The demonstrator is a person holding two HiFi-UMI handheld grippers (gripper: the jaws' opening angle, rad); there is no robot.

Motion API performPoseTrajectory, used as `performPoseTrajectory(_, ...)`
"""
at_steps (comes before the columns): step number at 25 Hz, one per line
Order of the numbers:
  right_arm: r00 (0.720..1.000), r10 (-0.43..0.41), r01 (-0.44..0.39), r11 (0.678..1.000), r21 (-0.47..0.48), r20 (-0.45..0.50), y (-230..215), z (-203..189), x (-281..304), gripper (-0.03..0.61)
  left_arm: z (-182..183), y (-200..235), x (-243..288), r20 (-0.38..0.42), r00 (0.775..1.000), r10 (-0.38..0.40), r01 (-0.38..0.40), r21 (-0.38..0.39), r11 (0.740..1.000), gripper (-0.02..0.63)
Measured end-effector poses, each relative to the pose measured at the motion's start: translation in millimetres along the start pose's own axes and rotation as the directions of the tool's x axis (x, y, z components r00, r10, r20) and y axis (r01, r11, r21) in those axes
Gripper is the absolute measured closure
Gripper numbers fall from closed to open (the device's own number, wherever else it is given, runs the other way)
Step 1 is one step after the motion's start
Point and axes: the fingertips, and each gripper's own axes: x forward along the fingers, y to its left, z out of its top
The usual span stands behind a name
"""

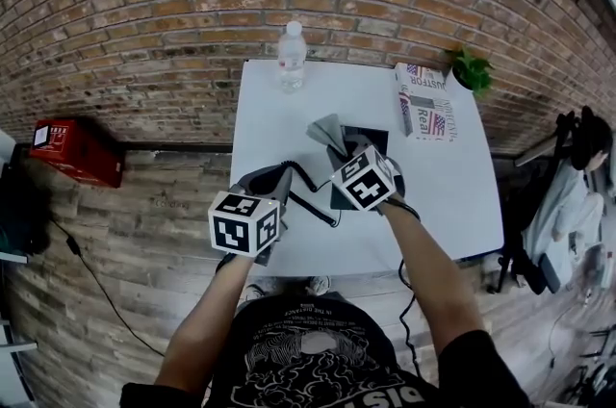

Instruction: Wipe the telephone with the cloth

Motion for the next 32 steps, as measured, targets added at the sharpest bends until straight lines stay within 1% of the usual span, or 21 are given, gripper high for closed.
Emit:
performPoseTrajectory(11,0.998,0.035,-0.034,0.999,0.027,-0.051,41,-23,-8,0.566,-12,-5,-11,-0.015,0.999,-0.035,0.035,0.003,0.999,0.606)
performPoseTrajectory(23,0.997,0.064,-0.057,0.99,0.125,-0.049,84,-51,-22,0.566,-26,-12,-24,-0.039,0.997,-0.071,0.072,0.012,0.997,0.606)
performPoseTrajectory(26,0.997,0.069,-0.061,0.983,0.173,-0.036,91,-57,-26,0.566,-30,-15,-25,-0.048,0.996,-0.081,0.082,0.02,0.996,0.606)
performPoseTrajectory(32,0.996,0.073,-0.062,0.975,0.213,-0.044,103,-66,-32,0.566,-39,-18,-24,-0.066,0.994,-0.092,0.092,0.01,0.996,0.606)
